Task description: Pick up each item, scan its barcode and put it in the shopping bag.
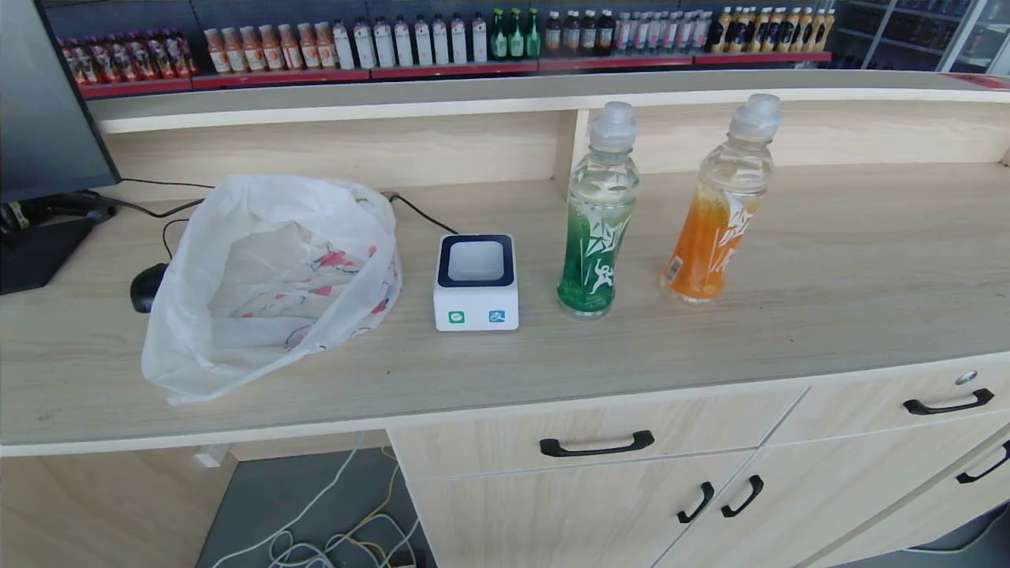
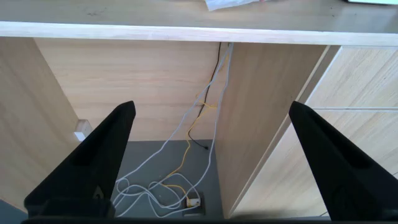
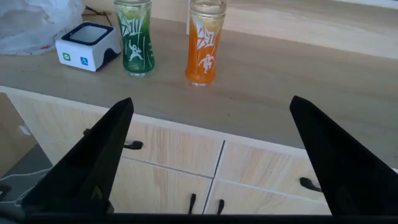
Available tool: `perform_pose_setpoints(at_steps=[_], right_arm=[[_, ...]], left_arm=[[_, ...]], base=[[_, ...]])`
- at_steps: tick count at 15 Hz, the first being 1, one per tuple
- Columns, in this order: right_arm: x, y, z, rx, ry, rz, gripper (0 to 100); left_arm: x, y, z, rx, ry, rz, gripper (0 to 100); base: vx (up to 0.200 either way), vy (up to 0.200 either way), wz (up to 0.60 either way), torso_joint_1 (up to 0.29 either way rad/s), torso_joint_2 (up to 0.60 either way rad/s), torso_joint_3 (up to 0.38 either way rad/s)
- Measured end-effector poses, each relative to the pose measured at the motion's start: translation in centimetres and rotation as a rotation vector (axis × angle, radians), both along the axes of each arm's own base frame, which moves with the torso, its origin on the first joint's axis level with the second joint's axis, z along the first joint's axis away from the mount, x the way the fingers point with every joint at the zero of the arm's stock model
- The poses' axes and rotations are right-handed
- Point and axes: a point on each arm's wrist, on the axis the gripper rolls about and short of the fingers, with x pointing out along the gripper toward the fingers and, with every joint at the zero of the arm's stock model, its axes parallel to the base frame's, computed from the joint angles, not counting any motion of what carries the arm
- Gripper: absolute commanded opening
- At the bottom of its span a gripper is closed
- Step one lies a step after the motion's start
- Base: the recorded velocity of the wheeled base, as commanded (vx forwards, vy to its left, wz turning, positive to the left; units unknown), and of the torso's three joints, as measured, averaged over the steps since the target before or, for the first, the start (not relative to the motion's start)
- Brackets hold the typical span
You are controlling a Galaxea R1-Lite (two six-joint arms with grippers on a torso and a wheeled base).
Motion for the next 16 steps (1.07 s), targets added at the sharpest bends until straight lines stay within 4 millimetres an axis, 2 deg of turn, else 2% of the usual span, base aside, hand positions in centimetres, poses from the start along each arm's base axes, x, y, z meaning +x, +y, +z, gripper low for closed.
perform_pose_setpoints(at_steps=[5,9,16], right_arm=[[4.0,1.3,2.9,-0.069,-0.04,0.144,100],[6.5,2.9,3.7,-0.121,-0.022,0.211,100],[7.8,6.4,3.7,-0.056,0.027,0.143,100]], left_arm=[[0.0,0.0,0.0,0.0,0.0,0.0,100],[0.0,0.0,0.0,0.0,0.0,0.0,100],[0.0,0.0,0.0,0.0,0.0,0.0,100]], base=[[0.0,0.0,0.0,0.0,0.0,0.0],[0.0,0.0,0.0,0.0,0.0,0.0],[0.0,0.0,0.0,0.0,0.0,0.0]])
